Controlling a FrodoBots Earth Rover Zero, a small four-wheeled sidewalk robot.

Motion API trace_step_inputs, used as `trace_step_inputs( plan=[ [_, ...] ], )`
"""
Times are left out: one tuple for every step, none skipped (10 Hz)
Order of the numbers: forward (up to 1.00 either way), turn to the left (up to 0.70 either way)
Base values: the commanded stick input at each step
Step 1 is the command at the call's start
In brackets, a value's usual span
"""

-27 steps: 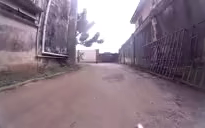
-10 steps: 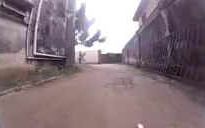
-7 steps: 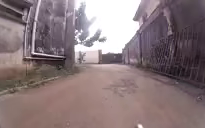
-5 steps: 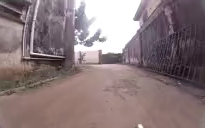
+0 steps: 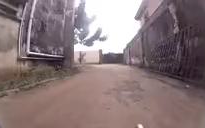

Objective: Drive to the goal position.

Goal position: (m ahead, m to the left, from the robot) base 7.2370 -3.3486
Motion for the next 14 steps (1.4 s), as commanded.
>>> trace_step_inputs(
  plan=[
    [0.50, 0.00],
    [0.50, 0.00],
    [0.50, -0.50],
    [0.50, -0.50],
    [0.50, -0.50],
    [0.50, -0.50],
    [0.50, -0.50],
    [0.50, 0.00],
    [0.50, 0.00],
    [0.50, 0.00],
    [0.50, 0.00],
    [0.50, 0.00],
    [0.50, 0.00],
    [0.50, 0.00]
  ],
)
